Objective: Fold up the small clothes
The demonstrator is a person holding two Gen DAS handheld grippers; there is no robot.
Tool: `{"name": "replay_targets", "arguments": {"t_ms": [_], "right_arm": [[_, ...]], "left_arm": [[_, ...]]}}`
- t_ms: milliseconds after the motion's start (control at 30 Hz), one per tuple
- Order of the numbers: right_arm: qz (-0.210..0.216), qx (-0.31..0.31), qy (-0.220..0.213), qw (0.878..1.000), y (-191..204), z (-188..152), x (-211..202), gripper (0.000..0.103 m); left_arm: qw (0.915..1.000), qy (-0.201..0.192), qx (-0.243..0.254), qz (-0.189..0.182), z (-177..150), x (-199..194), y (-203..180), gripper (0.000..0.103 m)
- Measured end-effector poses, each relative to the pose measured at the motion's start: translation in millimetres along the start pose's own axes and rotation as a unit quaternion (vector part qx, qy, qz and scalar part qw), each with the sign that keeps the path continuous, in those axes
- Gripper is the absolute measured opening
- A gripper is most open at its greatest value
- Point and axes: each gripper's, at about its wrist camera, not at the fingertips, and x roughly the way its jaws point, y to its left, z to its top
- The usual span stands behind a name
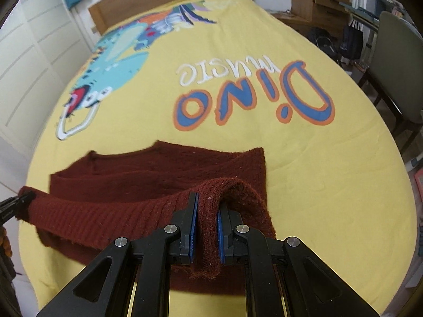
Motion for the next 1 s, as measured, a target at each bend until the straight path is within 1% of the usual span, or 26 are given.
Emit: {"name": "replay_targets", "arguments": {"t_ms": [67,133,167,233,333,400,433,467,500,533,567,600,633,700,733,767,800,833,867,900,933,1000], "right_arm": [[-0.005,0.005,0.013,1.000,-1.3,1.3,16.0,0.012],[-0.008,0.009,0.023,1.000,-2.9,1.5,28.0,0.012],[-0.008,0.012,0.027,1.000,-3.6,1.7,33.3,0.012],[0.002,0.018,0.036,0.999,-5.4,0.2,42.0,0.013],[0.008,0.024,0.041,0.999,-7.4,-2.1,49.0,0.015],[0.009,0.027,0.041,0.999,-8.4,-2.6,50.0,0.015],[0.009,0.028,0.040,0.999,-8.5,-2.2,50.2,0.018],[0.011,0.028,0.038,0.999,-8.3,-2.0,49.5,0.024],[0.010,0.027,0.031,0.999,-7.9,-1.6,47.1,0.027],[0.005,0.026,0.027,0.999,-7.2,-1.4,44.9,0.037],[-0.004,0.025,0.020,0.999,-5.9,-0.8,41.9,0.056],[-0.010,0.023,0.012,1.000,-4.5,0.0,37.9,0.065],[-0.016,0.022,-0.001,1.000,-2.5,0.9,31.9,0.078],[-0.014,0.016,-0.015,1.000,1.1,3.0,23.1,0.079],[-0.015,0.013,-0.019,1.000,3.4,3.9,19.5,0.080],[-0.016,0.007,-0.023,1.000,6.3,4.5,15.8,0.083],[-0.017,-0.001,-0.028,0.999,10.4,4.8,11.5,0.084],[-0.018,-0.014,-0.033,0.999,16.5,4.3,6.2,0.089],[-0.018,-0.026,-0.039,0.999,21.9,3.4,1.9,0.096],[-0.015,-0.040,-0.048,0.998,29.9,1.0,-4.0,0.101],[-0.011,-0.051,-0.055,0.997,35.6,-1.3,-8.5,0.103],[-0.007,-0.072,-0.065,0.995,48.8,-7.0,-15.3,0.103]], "left_arm": [[1.0000,0.005,-0.003,0.005,2.7,11.3,0.2,0.010],[0.9999,0.003,0.000,0.011,3.7,21.2,-1.7,0.010],[0.9998,0.004,0.001,0.020,3.4,25.5,-2.5,0.011],[0.9995,0.008,-0.002,0.030,1.3,32.5,-3.0,0.011],[0.9993,0.014,-0.011,0.032,-2.1,39.8,-1.7,0.012],[0.9990,0.022,-0.017,0.035,-2.1,42.2,-0.2,0.016],[0.9988,0.025,-0.021,0.037,-1.2,41.8,0.5,0.018],[0.9989,0.022,-0.024,0.035,-0.2,38.0,0.4,0.023],[0.9990,0.018,-0.023,0.034,0.9,34.6,-0.5,0.029],[0.9992,0.011,-0.021,0.032,2.8,29.3,-2.5,0.040],[0.9994,0.003,-0.018,0.030,4.8,24.5,-4.6,0.055],[0.9993,-0.003,-0.016,0.034,5.8,19.5,-7.0,0.061],[0.9990,-0.012,-0.011,0.041,7.9,13.3,-10.1,0.067],[0.9990,-0.026,-0.002,0.038,11.6,2.0,-16.4,0.068],[0.9990,-0.029,-0.001,0.033,12.8,-2.5,-19.0,0.077],[0.9990,-0.037,0.002,0.026,13.5,-8.4,-22.7,0.089],[0.9987,-0.046,0.005,0.020,13.6,-14.1,-26.5,0.095],[0.9982,-0.057,0.009,0.016,12.8,-21.0,-31.9,0.101],[0.9977,-0.065,0.014,0.011,11.7,-25.6,-36.8,0.101],[0.9974,-0.070,0.018,0.007,10.6,-29.0,-40.7,0.101],[0.9969,-0.076,0.022,-0.002,7.9,-33.0,-46.6,0.101],[0.9961,-0.082,0.030,-0.012,2.8,-35.7,-55.4,0.102]]}}
